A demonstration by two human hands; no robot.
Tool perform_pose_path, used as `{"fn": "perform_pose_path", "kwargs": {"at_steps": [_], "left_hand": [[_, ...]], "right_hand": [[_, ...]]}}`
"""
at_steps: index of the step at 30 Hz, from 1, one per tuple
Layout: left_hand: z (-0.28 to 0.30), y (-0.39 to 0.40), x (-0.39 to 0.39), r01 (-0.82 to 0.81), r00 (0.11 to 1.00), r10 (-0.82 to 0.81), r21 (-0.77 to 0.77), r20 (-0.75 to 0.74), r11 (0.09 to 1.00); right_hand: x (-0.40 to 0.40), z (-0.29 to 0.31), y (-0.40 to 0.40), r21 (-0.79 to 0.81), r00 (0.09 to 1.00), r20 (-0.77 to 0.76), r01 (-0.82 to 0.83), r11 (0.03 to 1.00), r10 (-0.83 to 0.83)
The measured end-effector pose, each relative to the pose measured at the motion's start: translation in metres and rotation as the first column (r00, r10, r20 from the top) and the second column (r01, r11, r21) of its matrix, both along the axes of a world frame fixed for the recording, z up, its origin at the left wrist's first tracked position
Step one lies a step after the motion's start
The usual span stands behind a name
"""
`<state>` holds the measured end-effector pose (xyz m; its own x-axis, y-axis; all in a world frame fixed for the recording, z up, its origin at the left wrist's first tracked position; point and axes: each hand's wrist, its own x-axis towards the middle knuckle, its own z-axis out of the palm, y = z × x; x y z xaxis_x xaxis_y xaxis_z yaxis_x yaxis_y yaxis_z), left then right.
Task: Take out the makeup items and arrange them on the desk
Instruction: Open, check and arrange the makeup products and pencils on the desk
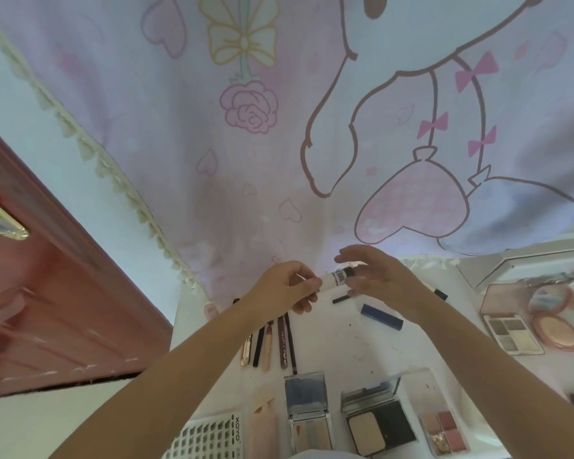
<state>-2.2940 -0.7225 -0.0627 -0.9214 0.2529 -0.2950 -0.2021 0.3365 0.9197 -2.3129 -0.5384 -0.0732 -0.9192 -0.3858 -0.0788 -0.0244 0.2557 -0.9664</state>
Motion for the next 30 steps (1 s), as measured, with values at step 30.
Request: {"fn": "perform_pose_path", "kwargs": {"at_steps": [30], "left_hand": [[-0.020,-0.003,0.005,-0.052,0.995,0.047,-0.053,-0.092,0.997]], "right_hand": [[-0.010,-0.012,-0.007,0.237,0.996,0.025,-0.093,0.967,0.090]]}}
